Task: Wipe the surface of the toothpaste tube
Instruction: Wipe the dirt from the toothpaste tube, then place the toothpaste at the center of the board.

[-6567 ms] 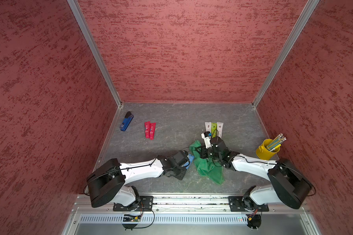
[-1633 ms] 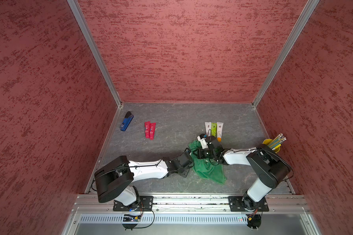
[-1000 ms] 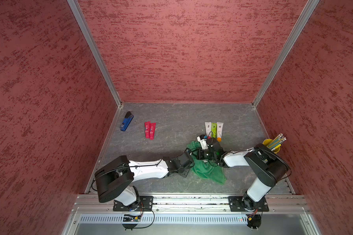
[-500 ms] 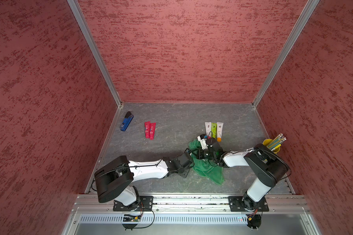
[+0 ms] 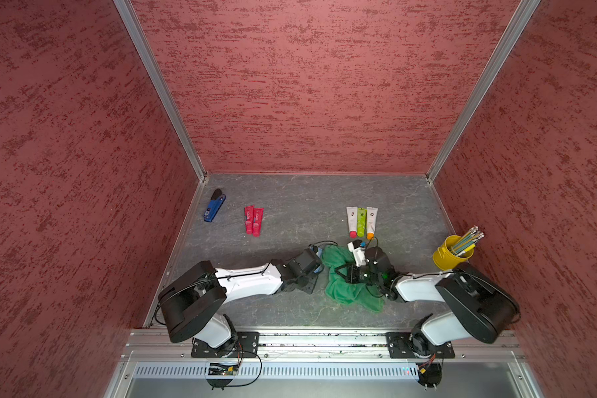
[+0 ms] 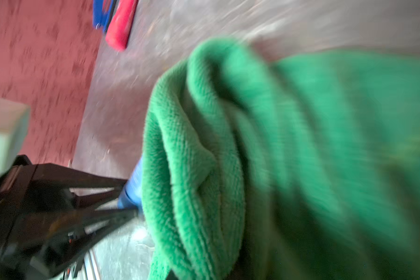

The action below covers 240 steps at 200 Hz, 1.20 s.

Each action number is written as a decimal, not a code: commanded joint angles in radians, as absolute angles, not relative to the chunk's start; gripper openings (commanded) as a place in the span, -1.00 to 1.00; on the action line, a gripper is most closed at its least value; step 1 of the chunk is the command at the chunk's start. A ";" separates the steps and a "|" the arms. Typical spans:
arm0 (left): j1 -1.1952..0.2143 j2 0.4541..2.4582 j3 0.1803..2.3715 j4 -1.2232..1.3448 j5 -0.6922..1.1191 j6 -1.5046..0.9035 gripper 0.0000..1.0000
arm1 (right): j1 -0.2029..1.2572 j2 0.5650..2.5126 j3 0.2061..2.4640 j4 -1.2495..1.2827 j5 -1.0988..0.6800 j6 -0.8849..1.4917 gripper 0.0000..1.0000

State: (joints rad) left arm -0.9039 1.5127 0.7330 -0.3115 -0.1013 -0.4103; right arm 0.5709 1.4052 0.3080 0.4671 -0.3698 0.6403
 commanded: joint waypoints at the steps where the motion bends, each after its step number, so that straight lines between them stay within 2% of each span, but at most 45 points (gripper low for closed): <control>1: -0.800 1.510 0.742 -0.365 -0.105 -0.423 -0.74 | 0.561 1.249 0.327 0.306 -0.272 0.610 -1.00; 36: -0.590 1.525 0.793 -0.377 -0.057 -0.392 -0.75 | 0.554 1.058 0.333 0.075 -0.167 0.514 -1.00; 63: -0.465 1.572 0.873 -0.404 -0.043 -0.359 -0.74 | 0.552 0.985 0.267 0.094 -0.171 0.494 -1.00; 108: -0.307 1.698 1.021 -0.437 0.008 -0.314 -0.72 | 0.552 0.978 0.259 0.131 -0.188 0.480 -1.00; 163: -0.219 1.833 1.156 -0.479 0.009 -0.279 -0.66 | 0.552 0.991 0.260 0.140 -0.203 0.476 -1.00; 240: -0.161 1.866 1.220 -0.580 -0.008 -0.218 -0.52 | 0.552 1.003 0.261 0.144 -0.204 0.477 -1.00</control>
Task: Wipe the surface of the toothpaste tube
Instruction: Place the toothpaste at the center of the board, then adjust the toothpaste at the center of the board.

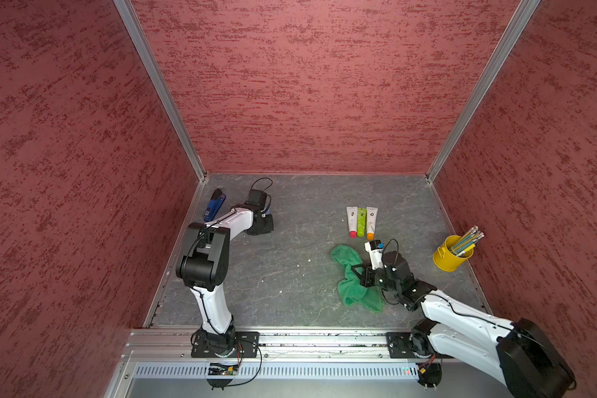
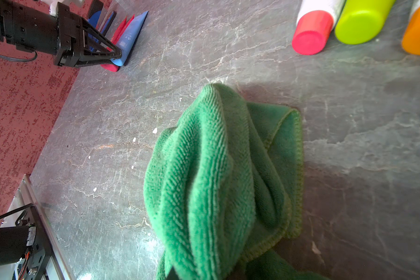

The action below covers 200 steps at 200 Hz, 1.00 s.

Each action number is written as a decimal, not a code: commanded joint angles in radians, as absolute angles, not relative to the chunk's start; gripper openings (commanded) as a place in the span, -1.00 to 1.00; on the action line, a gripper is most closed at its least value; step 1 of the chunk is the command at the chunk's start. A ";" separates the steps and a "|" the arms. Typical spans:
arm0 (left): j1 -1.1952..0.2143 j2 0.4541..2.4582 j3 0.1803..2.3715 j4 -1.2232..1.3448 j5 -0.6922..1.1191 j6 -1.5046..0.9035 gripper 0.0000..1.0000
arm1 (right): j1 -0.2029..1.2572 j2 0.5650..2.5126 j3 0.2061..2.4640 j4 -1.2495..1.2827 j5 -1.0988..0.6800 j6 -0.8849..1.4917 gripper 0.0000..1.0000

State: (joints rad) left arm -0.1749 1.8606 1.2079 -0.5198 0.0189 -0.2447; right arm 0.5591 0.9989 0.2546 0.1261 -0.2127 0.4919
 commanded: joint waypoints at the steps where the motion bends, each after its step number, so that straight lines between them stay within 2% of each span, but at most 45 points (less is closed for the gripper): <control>1: -0.161 1.866 1.219 -0.581 -0.009 -0.219 -0.51 | 0.552 1.003 0.261 0.145 -0.204 0.477 -1.00; 14: -0.160 1.850 1.212 -0.590 -0.012 -0.218 -0.41 | 0.552 1.009 0.263 0.145 -0.206 0.477 -1.00; 41: -0.164 1.815 1.212 -0.615 0.000 -0.218 -0.03 | 0.552 1.012 0.264 0.146 -0.208 0.475 -1.00; 52: -0.170 1.800 1.221 -0.633 -0.004 -0.218 0.07 | 0.552 1.014 0.264 0.146 -0.209 0.476 -1.00; 92: -0.180 1.717 1.245 -0.679 -0.051 -0.222 0.12 | 0.552 1.015 0.265 0.146 -0.209 0.475 -1.00; 116: -0.187 1.695 1.254 -0.647 0.014 -0.227 0.13 | 0.552 1.015 0.266 0.147 -0.204 0.476 -1.00; 135: -0.207 1.741 1.293 -0.635 0.064 -0.230 0.14 | 0.552 1.015 0.266 0.146 -0.202 0.476 -1.00; 200: -0.220 1.941 1.400 -0.624 0.062 -0.212 0.15 | 0.552 1.015 0.265 0.147 -0.202 0.476 -1.00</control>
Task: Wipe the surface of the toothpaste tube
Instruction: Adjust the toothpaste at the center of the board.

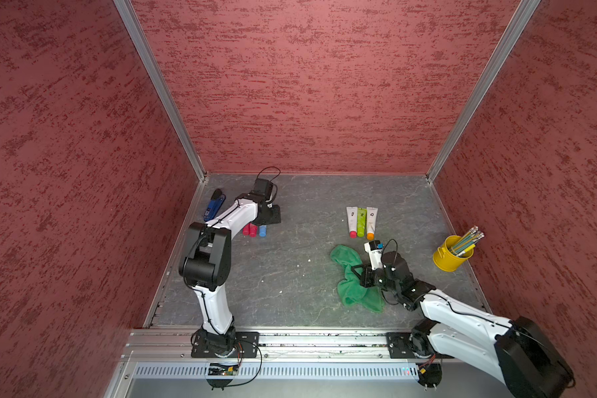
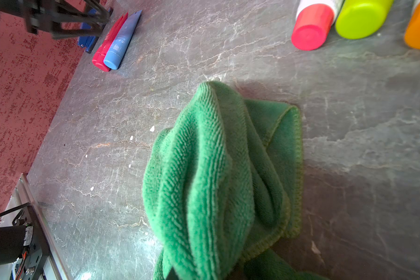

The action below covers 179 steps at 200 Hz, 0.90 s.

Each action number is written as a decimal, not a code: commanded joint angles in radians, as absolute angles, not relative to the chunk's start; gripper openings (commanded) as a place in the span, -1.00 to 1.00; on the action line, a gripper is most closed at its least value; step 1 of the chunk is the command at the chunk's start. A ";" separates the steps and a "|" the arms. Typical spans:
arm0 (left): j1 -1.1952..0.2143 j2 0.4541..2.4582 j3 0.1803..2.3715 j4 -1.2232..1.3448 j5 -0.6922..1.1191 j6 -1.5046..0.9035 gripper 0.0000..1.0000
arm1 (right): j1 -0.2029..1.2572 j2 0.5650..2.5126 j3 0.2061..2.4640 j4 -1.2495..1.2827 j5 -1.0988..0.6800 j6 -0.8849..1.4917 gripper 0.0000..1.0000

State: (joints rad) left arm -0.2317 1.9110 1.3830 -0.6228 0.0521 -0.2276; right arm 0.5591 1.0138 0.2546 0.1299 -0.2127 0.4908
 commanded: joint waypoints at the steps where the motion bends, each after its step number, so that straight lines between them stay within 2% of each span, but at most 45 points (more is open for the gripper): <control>1: -0.219 1.942 1.400 -0.624 0.062 -0.212 0.15 | 0.552 1.016 0.265 0.148 -0.202 0.477 -1.00; 59: -0.172 1.962 1.396 -0.638 0.066 -0.201 0.15 | 0.552 1.020 0.268 0.148 -0.204 0.476 -1.00; 97: -0.196 1.930 1.401 -0.631 0.099 -0.211 0.15 | 0.552 1.029 0.268 0.147 -0.221 0.477 -1.00; 126: -0.291 1.864 1.433 -0.637 0.102 -0.253 0.21 | 0.553 1.034 0.243 0.116 -0.292 0.513 -1.00; 147: -0.401 1.833 1.469 -0.598 0.114 -0.333 0.27 | 0.555 0.948 0.202 0.068 -0.285 0.566 -1.00; 179: -0.596 1.933 1.648 -0.565 0.122 -0.405 0.33 | 0.555 0.835 0.162 0.025 -0.238 0.619 -1.00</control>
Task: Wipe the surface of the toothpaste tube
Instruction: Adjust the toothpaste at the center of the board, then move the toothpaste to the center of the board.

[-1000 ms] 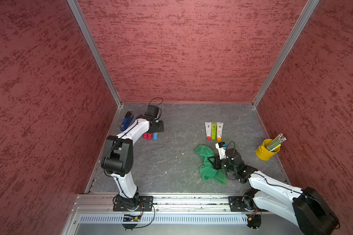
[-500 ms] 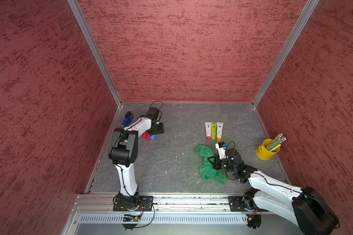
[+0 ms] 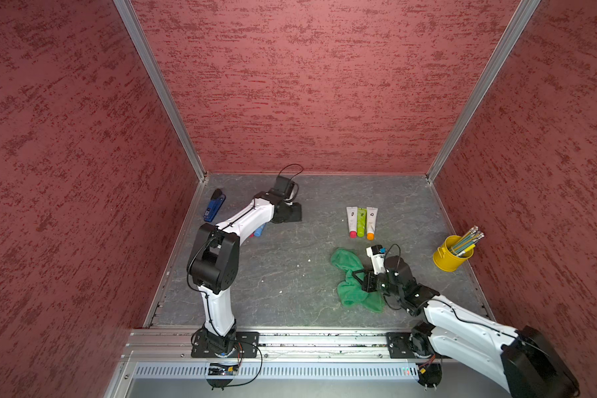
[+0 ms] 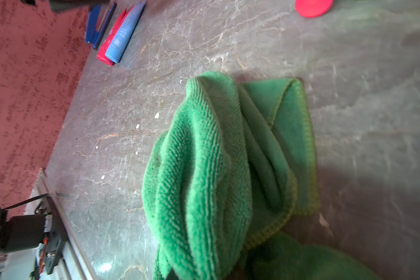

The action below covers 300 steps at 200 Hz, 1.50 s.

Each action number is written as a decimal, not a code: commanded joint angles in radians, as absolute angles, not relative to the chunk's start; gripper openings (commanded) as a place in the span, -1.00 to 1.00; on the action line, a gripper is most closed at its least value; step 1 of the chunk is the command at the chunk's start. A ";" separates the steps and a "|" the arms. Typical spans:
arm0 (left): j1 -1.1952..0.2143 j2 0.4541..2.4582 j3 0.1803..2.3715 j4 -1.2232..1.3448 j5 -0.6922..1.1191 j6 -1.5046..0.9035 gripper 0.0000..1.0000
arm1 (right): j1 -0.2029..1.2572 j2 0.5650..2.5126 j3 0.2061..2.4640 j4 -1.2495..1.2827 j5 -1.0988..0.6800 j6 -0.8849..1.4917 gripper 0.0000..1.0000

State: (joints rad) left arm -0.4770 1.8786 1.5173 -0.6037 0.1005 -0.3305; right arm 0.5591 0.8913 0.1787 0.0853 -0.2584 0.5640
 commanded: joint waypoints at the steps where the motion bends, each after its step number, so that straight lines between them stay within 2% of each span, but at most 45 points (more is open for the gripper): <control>1: -0.601 1.939 1.657 -0.568 0.121 -0.405 0.33 | 0.556 0.833 0.161 0.026 -0.237 0.620 -1.00; 46: -0.731 2.193 1.933 -0.656 0.129 -0.417 0.34 | 0.556 0.913 0.173 0.061 -0.287 0.598 -1.00; 156: -0.751 2.307 1.916 -0.610 0.192 -0.434 0.31 | 0.556 0.891 0.171 0.081 -0.304 0.580 -1.00; 230: -0.778 2.407 2.020 -0.637 0.172 -0.440 0.27 | 0.556 0.894 0.171 0.084 -0.305 0.580 -1.00; 275: -0.790 2.457 2.075 -0.687 0.111 -0.429 0.19 | 0.557 0.900 0.172 0.086 -0.306 0.578 -1.00; 300: -0.788 2.457 2.076 -0.720 0.062 -0.417 0.04 | 0.557 0.902 0.173 0.086 -0.306 0.578 -1.00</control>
